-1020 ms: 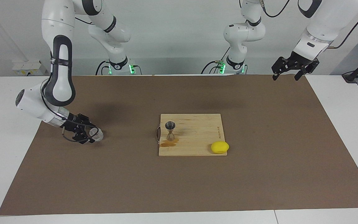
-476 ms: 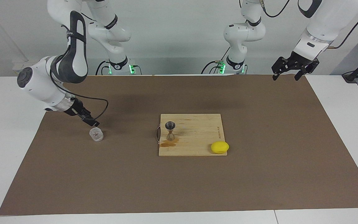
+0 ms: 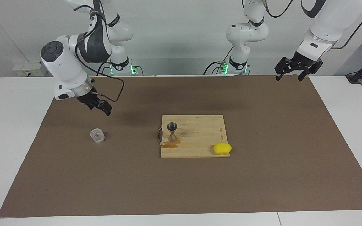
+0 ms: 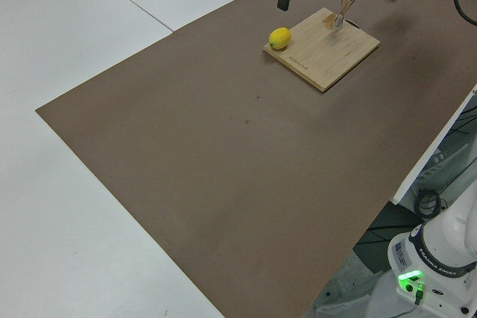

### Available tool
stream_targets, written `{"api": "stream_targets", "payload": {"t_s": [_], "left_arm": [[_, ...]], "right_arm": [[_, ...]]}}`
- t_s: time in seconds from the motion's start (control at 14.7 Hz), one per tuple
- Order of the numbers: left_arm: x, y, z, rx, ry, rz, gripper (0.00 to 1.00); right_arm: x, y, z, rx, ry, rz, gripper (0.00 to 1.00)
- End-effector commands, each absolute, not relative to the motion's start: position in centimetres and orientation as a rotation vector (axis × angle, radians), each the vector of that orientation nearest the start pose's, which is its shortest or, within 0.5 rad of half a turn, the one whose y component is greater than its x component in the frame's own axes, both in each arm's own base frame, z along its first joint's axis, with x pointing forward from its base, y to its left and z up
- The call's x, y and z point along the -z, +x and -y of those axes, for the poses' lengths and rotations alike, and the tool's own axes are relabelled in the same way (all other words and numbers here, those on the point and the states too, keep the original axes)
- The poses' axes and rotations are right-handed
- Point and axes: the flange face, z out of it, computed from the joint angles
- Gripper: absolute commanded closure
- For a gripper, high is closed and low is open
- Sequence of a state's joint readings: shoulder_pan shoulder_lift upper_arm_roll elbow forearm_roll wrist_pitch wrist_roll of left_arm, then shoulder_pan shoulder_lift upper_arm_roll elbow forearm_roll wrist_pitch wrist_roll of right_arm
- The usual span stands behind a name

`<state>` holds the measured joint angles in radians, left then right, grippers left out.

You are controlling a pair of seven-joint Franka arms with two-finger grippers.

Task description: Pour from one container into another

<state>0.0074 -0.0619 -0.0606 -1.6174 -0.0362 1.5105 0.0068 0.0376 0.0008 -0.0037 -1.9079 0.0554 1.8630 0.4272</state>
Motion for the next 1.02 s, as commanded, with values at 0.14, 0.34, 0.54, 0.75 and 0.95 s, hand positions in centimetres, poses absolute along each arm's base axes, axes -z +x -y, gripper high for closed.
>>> {"api": "stream_targets", "payload": {"t_s": [0.14, 0.34, 0.54, 0.75, 0.95], "left_arm": [[-63.2, 52.0, 3.1, -0.066, -3.159, -0.095, 0.00], [-63.2, 52.0, 3.1, -0.064, -3.159, -0.095, 0.00], [-63.2, 52.0, 3.1, -0.066, -3.159, -0.095, 0.00], [-63.2, 52.0, 3.1, -0.064, -3.159, -0.095, 0.00], [-63.2, 52.0, 3.1, -0.064, -3.159, -0.095, 0.00]], "right_arm": [[-57.5, 56.3, -1.6, -0.021, -3.127, -0.521, 0.00], [-60.5, 56.2, -1.4, 0.013, -3.147, -0.459, 0.00], [-62.9, 55.9, -0.8, 0.012, -3.177, -0.428, 0.00], [-62.1, 55.7, -0.9, -0.027, -3.174, -0.368, 0.00], [-61.6, 55.2, -0.3, -0.070, -3.171, -0.331, 0.00]]}}
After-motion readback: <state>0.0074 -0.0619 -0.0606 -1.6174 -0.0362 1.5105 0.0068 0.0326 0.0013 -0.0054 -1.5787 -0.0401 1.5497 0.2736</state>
